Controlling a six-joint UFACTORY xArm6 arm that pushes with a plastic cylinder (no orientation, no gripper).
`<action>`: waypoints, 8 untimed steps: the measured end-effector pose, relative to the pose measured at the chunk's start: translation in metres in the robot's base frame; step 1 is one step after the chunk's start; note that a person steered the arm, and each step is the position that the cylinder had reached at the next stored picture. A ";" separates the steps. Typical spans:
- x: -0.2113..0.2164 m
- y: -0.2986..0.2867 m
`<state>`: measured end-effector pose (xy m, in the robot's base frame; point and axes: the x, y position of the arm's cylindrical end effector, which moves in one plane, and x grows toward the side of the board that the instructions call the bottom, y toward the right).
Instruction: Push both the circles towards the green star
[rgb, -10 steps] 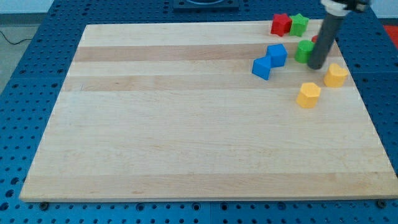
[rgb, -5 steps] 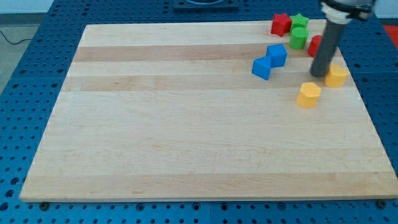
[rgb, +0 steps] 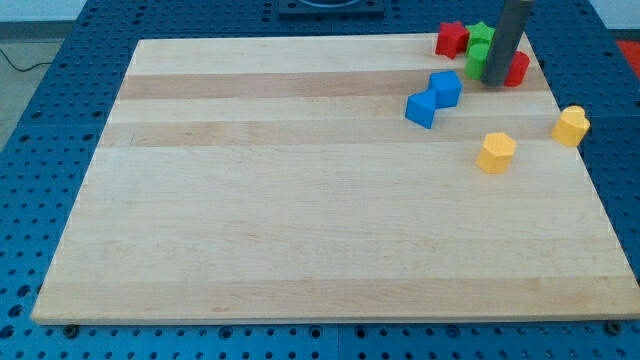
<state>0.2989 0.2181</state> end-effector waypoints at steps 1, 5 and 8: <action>0.032 -0.004; -0.029 0.025; 0.008 0.016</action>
